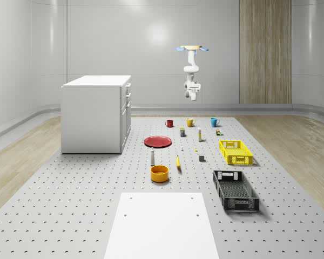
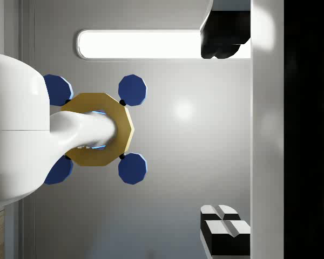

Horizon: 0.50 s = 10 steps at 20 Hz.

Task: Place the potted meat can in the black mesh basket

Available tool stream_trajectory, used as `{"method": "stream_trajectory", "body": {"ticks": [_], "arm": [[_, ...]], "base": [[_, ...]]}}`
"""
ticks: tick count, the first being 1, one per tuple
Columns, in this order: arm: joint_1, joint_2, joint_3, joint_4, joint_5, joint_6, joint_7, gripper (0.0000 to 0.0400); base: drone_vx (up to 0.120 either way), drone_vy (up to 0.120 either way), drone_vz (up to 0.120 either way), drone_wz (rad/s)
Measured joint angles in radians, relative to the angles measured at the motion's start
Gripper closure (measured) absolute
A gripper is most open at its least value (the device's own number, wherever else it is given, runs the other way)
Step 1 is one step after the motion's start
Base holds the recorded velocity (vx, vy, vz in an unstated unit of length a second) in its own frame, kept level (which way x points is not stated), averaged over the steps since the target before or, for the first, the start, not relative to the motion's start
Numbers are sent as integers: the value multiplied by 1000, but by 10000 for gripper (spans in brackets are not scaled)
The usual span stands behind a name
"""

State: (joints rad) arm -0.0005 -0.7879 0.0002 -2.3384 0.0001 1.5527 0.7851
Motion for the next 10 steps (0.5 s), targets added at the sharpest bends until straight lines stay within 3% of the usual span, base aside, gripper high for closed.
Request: {"method": "stream_trajectory", "body": {"ticks": [3,10], "arm": [[-2,7,1,63,1,-53,-1,0],[-4,53,2,206,2,-145,-2,0]], "base": [[13,-93,0,0],[120,-120,0,0]]}}
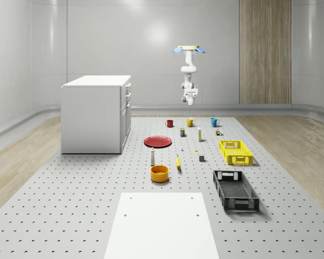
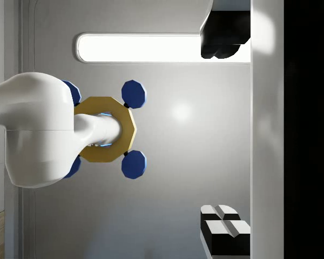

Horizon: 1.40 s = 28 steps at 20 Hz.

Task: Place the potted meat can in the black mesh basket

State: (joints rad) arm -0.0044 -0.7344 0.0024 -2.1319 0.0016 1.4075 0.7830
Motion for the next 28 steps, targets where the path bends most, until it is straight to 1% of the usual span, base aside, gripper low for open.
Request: {"method": "stream_trajectory", "body": {"ticks": [4,9,15,28], "arm": [[-1,19,1,51,0,-29,0,0],[-2,30,1,80,1,-43,-1,0],[-3,32,2,89,1,-45,-1,0],[-4,27,3,86,0,-38,-2,0]], "base": [[120,-120,0,0],[120,-120,0,0],[120,-120,0,0],[120,-120,0,0]]}}
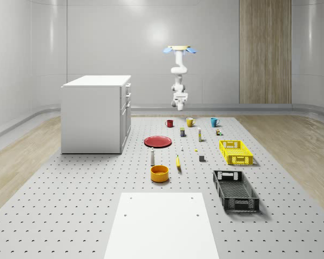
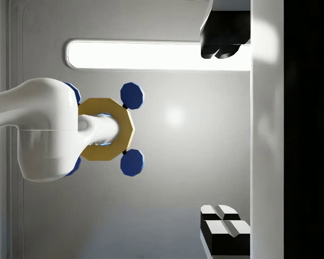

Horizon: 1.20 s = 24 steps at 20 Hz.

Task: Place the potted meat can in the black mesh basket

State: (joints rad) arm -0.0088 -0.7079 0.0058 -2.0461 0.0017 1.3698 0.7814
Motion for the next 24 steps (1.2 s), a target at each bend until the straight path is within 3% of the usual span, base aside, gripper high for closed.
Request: {"method": "stream_trajectory", "body": {"ticks": [4,24], "arm": [[-1,-2,1,-2,-1,3,0,0],[-20,-13,64,-15,-88,19,11,0]], "base": [[120,-110,0,0],[120,0,0,0]]}}
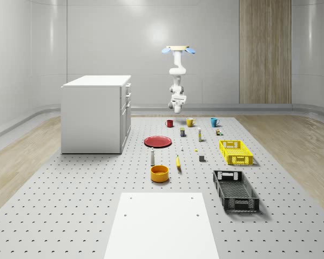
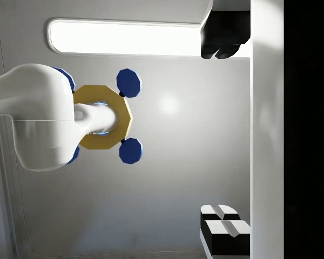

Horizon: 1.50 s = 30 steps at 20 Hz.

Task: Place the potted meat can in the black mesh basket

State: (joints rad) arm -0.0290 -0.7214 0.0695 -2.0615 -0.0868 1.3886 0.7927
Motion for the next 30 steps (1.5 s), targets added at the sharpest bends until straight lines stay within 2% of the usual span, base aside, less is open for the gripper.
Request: {"method": "stream_trajectory", "body": {"ticks": [5,10,13,17,20,23,27,30], "arm": [[-26,-6,84,-16,-119,6,16,0],[-85,-23,264,-84,-379,19,56,0],[-148,-48,434,-193,-638,32,106,0],[-279,-102,688,-438,-1081,36,231,0],[-422,-145,850,-618,-1401,-2,363,0],[-585,-185,969,-734,-1634,-70,491,0],[-768,-233,1070,-803,-1801,-155,616,0],[-859,-264,1115,-822,-1858,-195,676,0]], "base": [[120,0,0,0],[120,0,-32,0],[120,0,-120,0],[120,0,-120,0],[120,0,-120,0],[120,0,-120,0],[120,0,-120,0],[120,0,-120,0]]}}
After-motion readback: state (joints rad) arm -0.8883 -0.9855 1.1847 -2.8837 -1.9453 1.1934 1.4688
